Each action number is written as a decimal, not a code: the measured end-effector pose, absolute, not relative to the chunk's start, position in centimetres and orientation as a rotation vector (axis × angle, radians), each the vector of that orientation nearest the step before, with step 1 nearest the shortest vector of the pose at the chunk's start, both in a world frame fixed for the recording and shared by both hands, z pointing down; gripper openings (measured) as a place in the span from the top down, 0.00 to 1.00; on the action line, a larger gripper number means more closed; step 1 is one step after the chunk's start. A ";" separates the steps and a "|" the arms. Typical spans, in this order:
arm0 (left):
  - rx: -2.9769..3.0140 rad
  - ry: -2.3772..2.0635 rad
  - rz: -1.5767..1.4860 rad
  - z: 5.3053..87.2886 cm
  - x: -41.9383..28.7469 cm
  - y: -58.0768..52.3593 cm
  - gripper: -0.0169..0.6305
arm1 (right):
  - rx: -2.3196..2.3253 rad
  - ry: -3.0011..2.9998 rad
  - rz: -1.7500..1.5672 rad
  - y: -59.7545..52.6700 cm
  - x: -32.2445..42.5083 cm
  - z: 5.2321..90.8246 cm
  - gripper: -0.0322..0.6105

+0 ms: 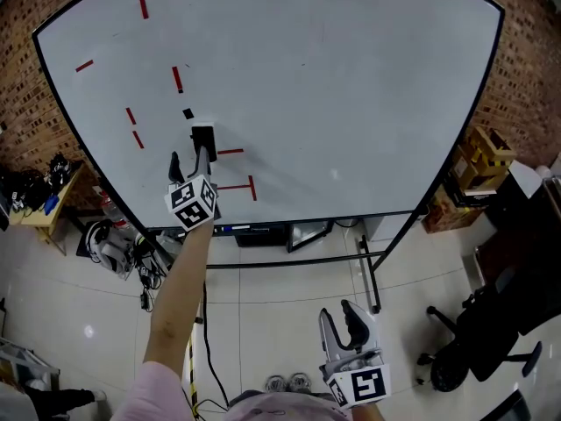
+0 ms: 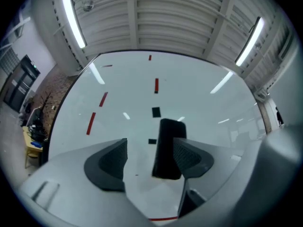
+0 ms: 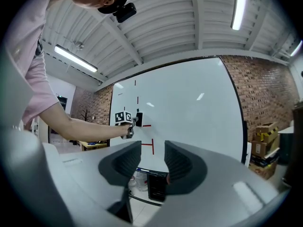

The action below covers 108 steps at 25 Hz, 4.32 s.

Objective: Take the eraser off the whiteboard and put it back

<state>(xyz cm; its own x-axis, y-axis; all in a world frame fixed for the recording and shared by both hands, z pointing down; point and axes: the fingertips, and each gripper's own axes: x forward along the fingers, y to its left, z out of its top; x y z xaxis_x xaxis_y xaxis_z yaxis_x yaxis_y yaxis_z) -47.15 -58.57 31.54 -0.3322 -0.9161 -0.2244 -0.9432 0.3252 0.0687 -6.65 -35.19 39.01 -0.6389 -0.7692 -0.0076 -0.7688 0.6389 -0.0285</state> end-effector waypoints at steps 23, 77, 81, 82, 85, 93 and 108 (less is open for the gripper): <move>-2.039 2.182 0.234 32.9 -33.2 -29.0 0.56 | -1.323 2.701 0.053 -28.4 -5.9 34.7 0.72; -2.026 2.208 0.311 30.3 -16.4 11.4 0.56 | -1.070 2.726 0.230 2.9 1.3 28.9 0.72; -2.033 2.225 0.290 30.2 -16.2 11.1 0.56 | -1.140 2.704 0.233 2.2 2.5 28.9 0.72; -2.038 2.221 0.291 30.1 -16.1 11.1 0.56 | -1.158 2.699 0.237 2.1 2.8 29.0 0.72; -2.049 2.213 0.294 29.8 -16.6 10.6 0.56 | -1.188 2.689 0.233 1.5 2.6 29.2 0.72; -2.035 2.219 0.308 30.0 -16.2 10.6 0.56 | -1.174 2.714 0.181 0.9 2.5 30.3 0.72; -2.040 2.201 0.302 29.6 -16.4 11.2 0.56 | -1.183 2.732 0.195 1.7 1.9 31.0 0.72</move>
